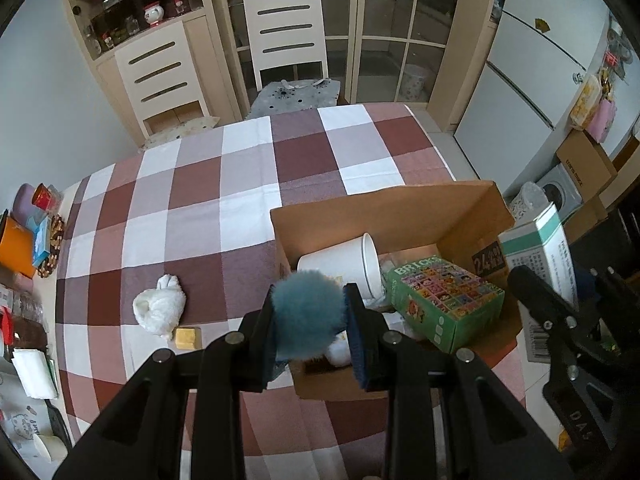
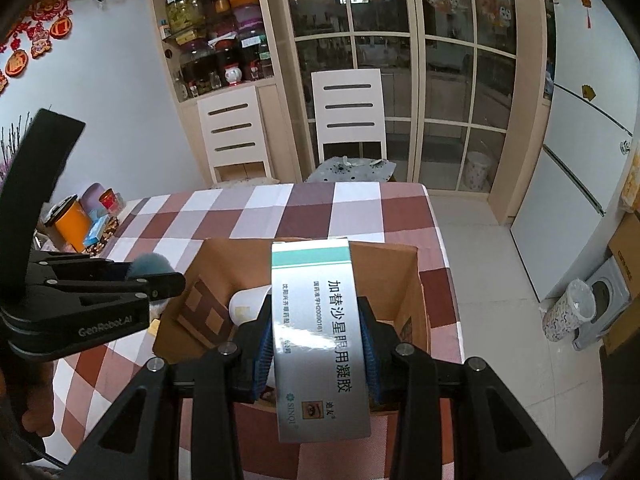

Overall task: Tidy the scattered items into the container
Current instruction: 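Carry the pompom and medicine box over the cardboard box with both tools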

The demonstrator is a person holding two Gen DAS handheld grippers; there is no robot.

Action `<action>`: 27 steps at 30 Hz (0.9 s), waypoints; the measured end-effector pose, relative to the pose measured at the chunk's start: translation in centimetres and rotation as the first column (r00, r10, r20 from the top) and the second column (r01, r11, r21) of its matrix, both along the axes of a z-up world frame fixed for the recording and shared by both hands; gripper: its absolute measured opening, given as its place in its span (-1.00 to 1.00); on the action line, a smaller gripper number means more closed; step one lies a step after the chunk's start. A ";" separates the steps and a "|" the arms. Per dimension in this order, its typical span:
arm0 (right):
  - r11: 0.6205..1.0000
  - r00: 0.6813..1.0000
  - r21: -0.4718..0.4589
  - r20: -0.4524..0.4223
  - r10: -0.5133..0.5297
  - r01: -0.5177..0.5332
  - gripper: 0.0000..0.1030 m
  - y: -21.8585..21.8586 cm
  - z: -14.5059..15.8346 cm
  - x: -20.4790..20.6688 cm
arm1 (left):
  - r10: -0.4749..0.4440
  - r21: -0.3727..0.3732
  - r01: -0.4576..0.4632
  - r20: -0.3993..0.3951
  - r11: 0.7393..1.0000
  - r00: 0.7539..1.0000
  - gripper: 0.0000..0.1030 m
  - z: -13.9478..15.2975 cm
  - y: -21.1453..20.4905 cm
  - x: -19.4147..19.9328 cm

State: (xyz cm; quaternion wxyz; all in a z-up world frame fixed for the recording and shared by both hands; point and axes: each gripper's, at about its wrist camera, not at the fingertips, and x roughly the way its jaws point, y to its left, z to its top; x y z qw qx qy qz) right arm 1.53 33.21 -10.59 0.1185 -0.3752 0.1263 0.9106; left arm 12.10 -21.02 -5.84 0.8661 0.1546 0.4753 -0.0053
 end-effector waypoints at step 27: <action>1.000 0.999 -0.023 0.035 0.015 -0.015 -0.27 0.1 -1.2 -0.9 | 0.007 0.002 -0.007 -0.043 1.000 0.999 -0.41 -1.2 0.1 1.5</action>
